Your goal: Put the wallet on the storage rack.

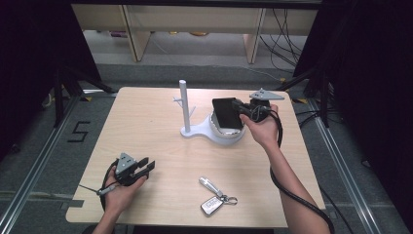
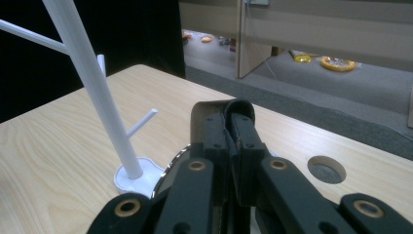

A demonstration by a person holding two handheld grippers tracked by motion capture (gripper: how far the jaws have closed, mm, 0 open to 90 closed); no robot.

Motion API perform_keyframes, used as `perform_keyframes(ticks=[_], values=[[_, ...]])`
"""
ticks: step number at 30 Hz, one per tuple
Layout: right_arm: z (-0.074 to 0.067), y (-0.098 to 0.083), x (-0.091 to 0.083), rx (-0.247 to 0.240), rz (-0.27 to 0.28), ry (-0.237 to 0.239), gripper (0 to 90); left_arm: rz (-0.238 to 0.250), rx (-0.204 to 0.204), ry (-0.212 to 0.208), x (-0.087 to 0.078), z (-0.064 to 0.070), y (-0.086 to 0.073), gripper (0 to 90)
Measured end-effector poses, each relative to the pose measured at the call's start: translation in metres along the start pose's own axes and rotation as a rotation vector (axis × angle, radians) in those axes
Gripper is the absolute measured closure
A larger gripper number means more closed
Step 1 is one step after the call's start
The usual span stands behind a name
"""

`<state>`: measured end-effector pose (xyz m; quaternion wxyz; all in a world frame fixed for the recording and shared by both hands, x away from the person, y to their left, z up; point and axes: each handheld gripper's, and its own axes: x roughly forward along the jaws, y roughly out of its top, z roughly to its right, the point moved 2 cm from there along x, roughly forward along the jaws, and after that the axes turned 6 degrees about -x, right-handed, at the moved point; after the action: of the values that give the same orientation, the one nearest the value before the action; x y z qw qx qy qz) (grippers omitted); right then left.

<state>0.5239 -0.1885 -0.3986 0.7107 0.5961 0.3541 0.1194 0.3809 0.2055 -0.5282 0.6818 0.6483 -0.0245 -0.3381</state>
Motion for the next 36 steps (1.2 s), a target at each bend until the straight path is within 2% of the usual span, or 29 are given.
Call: perform_keyframes(ticks=[3, 4, 6, 7, 8, 10, 12, 14, 17, 18, 20, 23, 24, 26, 27, 32, 34, 36], values=[[-0.002, 0.001, 0.0, 0.002, 0.0, 0.006, 87.4, -0.001, -0.014, -0.001, 0.0, 0.001, -0.001, 64.7], [-0.001, 0.002, -0.001, -0.021, -0.007, -0.005, 87.4, 0.001, -0.001, 0.0, -0.001, 0.0, 0.0, 64.7], [-0.002, 0.001, -0.001, -0.027, -0.006, -0.001, 87.4, 0.001, -0.002, 0.001, -0.001, 0.0, 0.0, 64.7], [-0.002, 0.001, -0.001, -0.019, -0.009, -0.003, 87.4, -0.002, -0.029, 0.003, -0.001, 0.001, -0.001, 64.7], [-0.003, 0.0, -0.002, -0.007, -0.017, -0.004, 87.4, -0.001, -0.006, 0.0, 0.0, 0.0, 0.0, 64.6], [-0.001, -0.001, -0.001, -0.019, 0.002, -0.011, 87.4, 0.0, 0.002, 0.0, 0.0, 0.001, 0.0, 64.6], [-0.001, -0.002, -0.001, -0.009, -0.007, -0.007, 87.4, 0.0, 0.001, -0.001, 0.0, 0.001, 0.0, 64.6], [-0.001, -0.002, 0.0, -0.003, 0.01, -0.003, 87.4, -0.001, 0.004, 0.0, 0.0, 0.0, 0.0, 64.6], [0.001, -0.004, 0.0, -0.007, 0.003, 0.005, 87.3, 0.001, -0.003, 0.002, 0.0, 0.001, -0.001, 64.6], [0.004, -0.005, 0.001, -0.027, 0.011, 0.003, 87.1, 0.0, 0.001, 0.002, 0.0, 0.001, -0.001, 64.6], [0.003, -0.008, 0.002, 0.014, 0.002, 0.005, 86.9, 0.002, 0.0, 0.001, 0.0, 0.001, 0.0, 64.6], [0.012, -0.015, -0.001, 0.001, -0.024, -0.016, 86.6, -0.002, -0.001, 0.001, 0.001, 0.001, -0.001, 64.6], [0.011, -0.017, -0.001, 0.043, -0.033, -0.008, 86.5, -0.003, 0.002, 0.0, 0.001, 0.001, -0.001, 64.6], [0.014, -0.018, -0.001, 0.031, -0.039, -0.005, 86.2, -0.004, 0.002, -0.001, 0.001, 0.002, -0.001, 64.5], [0.015, -0.018, -0.001, 0.038, -0.041, -0.005, 85.8, -0.012, -0.043, 0.005, 0.001, 0.005, -0.003, 64.5], [0.016, -0.018, 0.002, 0.028, -0.074, -0.008, 81.7, -0.012, -0.046, 0.006, 0.001, 0.004, -0.003, 64.4], [0.015, -0.018, 0.001, 0.041, -0.083, -0.016, 79.1, -0.007, -0.031, 0.002, 0.001, 0.003, -0.003, 64.4], [0.016, -0.018, -0.001, 0.025, -0.086, -0.027, 75.9, -0.006, -0.033, 0.003, 0.001, 0.003, -0.003, 64.3]])
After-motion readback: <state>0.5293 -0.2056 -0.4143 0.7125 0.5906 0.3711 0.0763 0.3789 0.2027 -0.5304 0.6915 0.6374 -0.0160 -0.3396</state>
